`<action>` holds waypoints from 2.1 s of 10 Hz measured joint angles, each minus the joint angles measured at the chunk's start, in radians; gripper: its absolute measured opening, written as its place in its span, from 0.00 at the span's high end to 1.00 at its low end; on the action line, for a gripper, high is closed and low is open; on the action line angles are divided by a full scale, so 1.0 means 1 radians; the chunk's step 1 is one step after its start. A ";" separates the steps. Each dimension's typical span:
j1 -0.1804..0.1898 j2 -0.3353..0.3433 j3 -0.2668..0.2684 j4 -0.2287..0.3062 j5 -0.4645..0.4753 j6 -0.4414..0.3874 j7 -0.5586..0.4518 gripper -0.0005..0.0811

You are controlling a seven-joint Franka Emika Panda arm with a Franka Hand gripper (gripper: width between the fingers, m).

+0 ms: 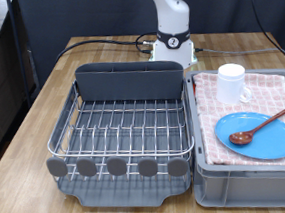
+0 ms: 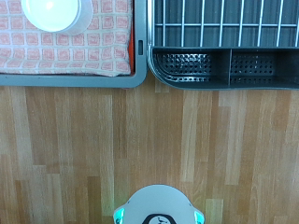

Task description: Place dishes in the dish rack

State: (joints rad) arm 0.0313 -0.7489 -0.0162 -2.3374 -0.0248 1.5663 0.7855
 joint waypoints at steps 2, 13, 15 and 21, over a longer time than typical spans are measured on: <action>0.000 0.006 0.022 -0.001 0.000 0.024 0.101 0.01; 0.001 0.231 0.215 0.063 0.065 0.286 0.492 0.01; 0.001 0.272 0.239 0.079 0.052 0.349 0.541 0.01; 0.001 0.413 0.296 0.157 0.031 0.432 0.670 0.01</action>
State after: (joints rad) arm 0.0322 -0.3361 0.2797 -2.1804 0.0060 1.9983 1.4553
